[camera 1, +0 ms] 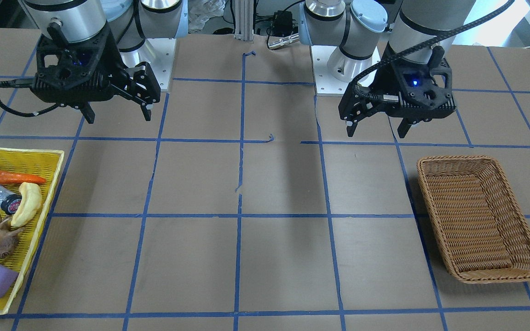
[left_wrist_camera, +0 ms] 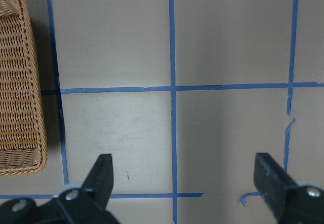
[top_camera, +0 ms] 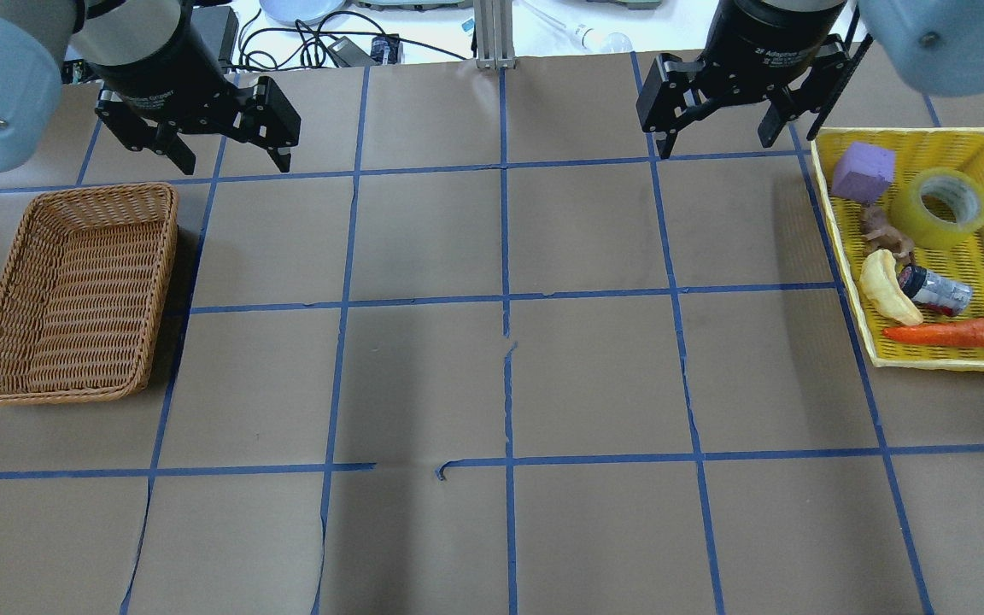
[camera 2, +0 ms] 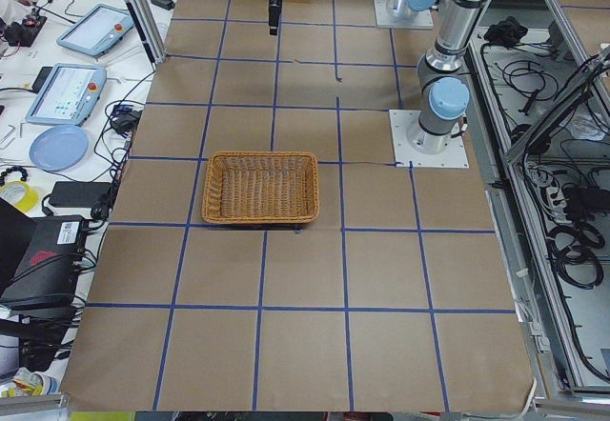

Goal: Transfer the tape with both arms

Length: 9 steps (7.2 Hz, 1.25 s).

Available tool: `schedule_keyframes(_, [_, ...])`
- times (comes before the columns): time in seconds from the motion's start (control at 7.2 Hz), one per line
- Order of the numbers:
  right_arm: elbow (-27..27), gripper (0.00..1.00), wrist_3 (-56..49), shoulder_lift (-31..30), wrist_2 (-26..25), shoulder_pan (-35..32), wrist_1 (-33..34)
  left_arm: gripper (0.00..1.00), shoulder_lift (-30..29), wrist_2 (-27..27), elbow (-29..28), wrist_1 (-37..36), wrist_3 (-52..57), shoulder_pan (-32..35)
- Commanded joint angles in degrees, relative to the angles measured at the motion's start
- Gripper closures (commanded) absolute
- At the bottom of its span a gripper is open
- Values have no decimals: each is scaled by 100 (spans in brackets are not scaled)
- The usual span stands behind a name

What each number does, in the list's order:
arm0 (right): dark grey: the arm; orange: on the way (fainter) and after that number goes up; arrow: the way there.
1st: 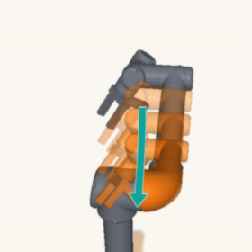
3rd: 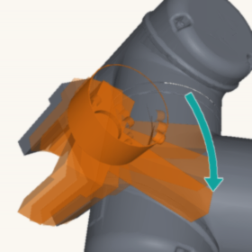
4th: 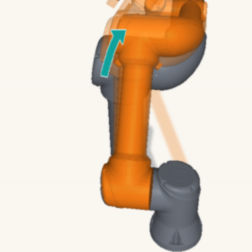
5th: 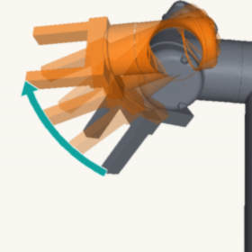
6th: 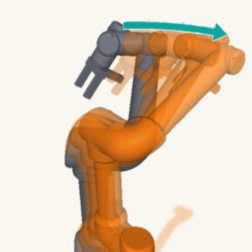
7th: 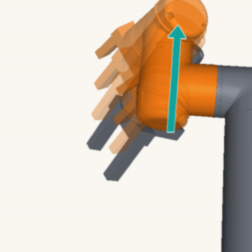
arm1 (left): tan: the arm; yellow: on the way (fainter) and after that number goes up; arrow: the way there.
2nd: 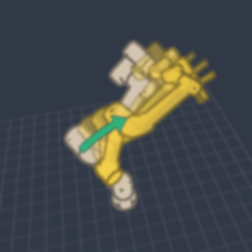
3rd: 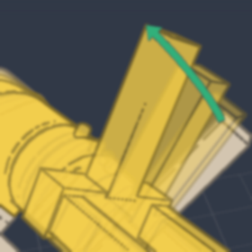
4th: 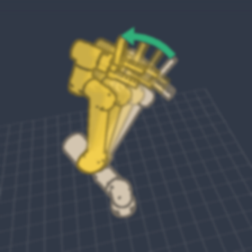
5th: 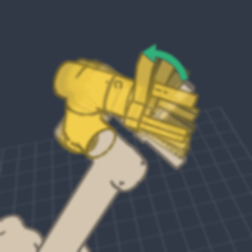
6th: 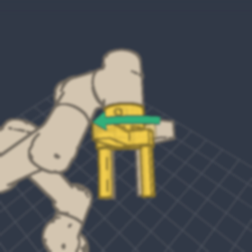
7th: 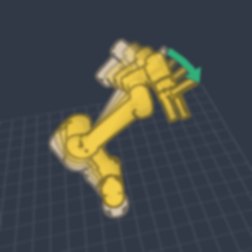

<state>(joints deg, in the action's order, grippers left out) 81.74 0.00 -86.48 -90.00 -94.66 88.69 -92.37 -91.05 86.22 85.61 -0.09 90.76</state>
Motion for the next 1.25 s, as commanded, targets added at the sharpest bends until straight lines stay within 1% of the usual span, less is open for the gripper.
schedule_keyframes(0.0, [0,0,0,0,-9,0,0,0,0,0,0,-1,0,3])
schedule_keyframes(0.42, [0,0,-96,44,-17,96,61,0,0,0,0,-10,0,3])
schedule_keyframes(0.56, [0,0,-375,79,0,410,79,0,0,0,0,-10,0,3])
schedule_keyframes(0.69, [9,0,-1292,244,0,944,18,0,0,0,0,-1,0,3])
schedule_keyframes(0.83, [44,0,-2510,525,-9,1541,69,0,0,0,0,-10,0,3])
schedule_keyframes(0.97, [148,0,-3697,971,0,2086,340,0,0,0,9,-18,0,3])
schedule_keyframes(1.11, [297,0,-4414,1280,0,2509,1125,0,0,0,9,-18,0,-5])
